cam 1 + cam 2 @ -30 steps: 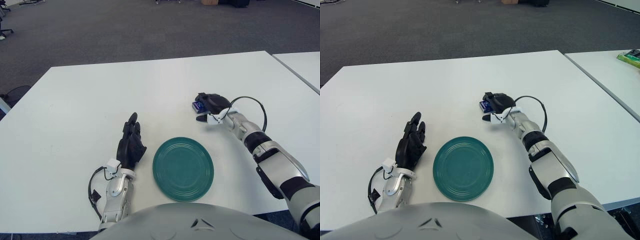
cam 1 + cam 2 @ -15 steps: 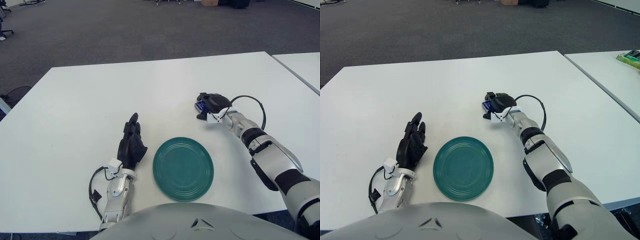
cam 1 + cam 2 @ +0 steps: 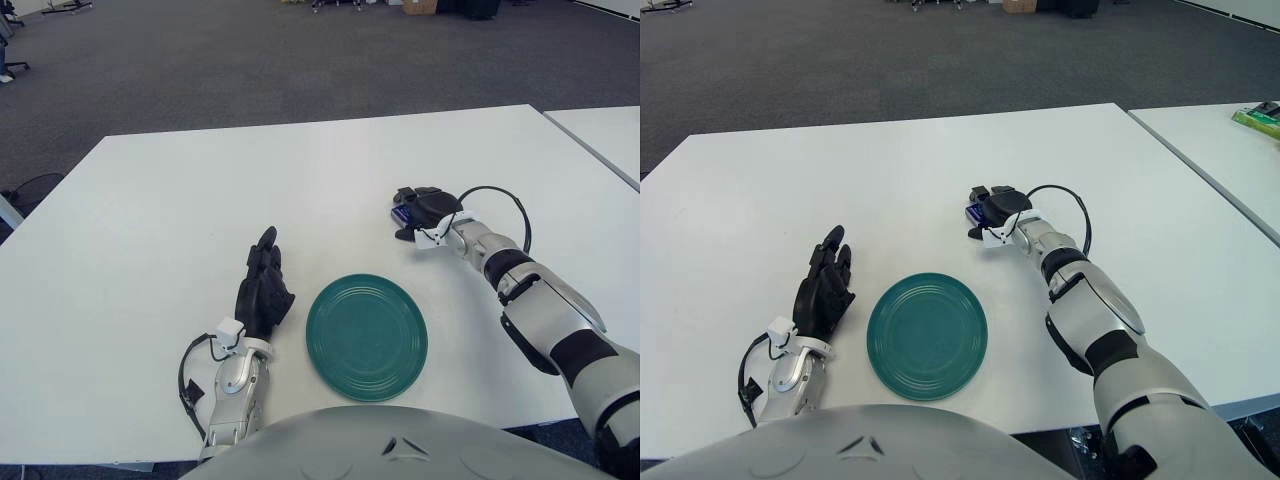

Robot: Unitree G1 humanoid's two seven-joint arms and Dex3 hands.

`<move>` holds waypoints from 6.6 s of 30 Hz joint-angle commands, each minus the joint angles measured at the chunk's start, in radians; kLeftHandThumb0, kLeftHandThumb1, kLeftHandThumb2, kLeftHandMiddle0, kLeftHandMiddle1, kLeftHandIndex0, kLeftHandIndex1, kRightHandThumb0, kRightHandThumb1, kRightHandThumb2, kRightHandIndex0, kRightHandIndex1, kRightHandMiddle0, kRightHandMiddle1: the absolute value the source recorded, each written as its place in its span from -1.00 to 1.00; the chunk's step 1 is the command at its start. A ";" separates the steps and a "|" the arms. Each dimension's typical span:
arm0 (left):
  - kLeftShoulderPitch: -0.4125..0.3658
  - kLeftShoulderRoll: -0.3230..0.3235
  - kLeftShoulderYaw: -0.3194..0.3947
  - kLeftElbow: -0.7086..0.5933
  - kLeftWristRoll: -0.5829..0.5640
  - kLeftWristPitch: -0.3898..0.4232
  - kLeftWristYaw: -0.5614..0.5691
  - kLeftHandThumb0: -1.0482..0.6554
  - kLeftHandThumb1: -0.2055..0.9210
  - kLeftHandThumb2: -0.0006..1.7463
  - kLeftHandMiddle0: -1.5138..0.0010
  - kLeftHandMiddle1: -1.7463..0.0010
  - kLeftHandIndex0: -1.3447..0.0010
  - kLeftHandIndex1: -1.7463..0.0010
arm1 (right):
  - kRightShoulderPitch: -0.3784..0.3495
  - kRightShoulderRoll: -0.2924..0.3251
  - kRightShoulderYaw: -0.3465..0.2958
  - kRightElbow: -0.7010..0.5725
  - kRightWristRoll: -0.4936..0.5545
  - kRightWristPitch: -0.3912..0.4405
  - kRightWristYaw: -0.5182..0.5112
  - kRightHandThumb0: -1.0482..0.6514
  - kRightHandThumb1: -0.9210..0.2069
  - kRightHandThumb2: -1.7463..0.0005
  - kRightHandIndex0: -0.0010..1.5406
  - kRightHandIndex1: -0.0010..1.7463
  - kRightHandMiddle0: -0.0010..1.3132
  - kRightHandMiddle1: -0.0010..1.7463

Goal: Put the gum into the plate.

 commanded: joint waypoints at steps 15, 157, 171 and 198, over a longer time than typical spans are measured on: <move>0.014 -0.041 -0.019 0.022 -0.011 0.038 0.037 -0.94 1.00 0.07 0.84 0.99 1.00 0.35 | 0.105 -0.104 0.222 0.065 -0.197 -0.007 -0.263 -0.45 -1.00 0.18 0.01 0.99 -0.21 1.00; -0.007 -0.019 -0.014 0.015 -0.014 0.035 0.037 -0.92 1.00 0.12 0.94 1.00 1.00 0.66 | 0.354 -0.291 -0.069 -1.321 -0.234 -0.720 0.346 -0.89 -1.00 -0.07 -0.65 -0.94 -1.00 -0.77; -0.006 -0.009 -0.017 0.018 0.004 0.032 0.032 -0.92 1.00 0.15 0.95 1.00 1.00 0.71 | 0.406 -0.306 -0.129 -1.371 -0.223 -0.680 0.343 -0.91 -1.00 -0.10 -0.86 -1.00 -1.00 -0.97; 0.001 -0.004 0.009 0.029 -0.115 0.009 -0.030 -0.93 1.00 0.09 0.87 1.00 1.00 0.40 | 0.693 0.051 -0.415 -1.103 0.727 -0.240 0.356 -1.00 -1.00 0.01 -0.97 -1.00 -1.00 -0.96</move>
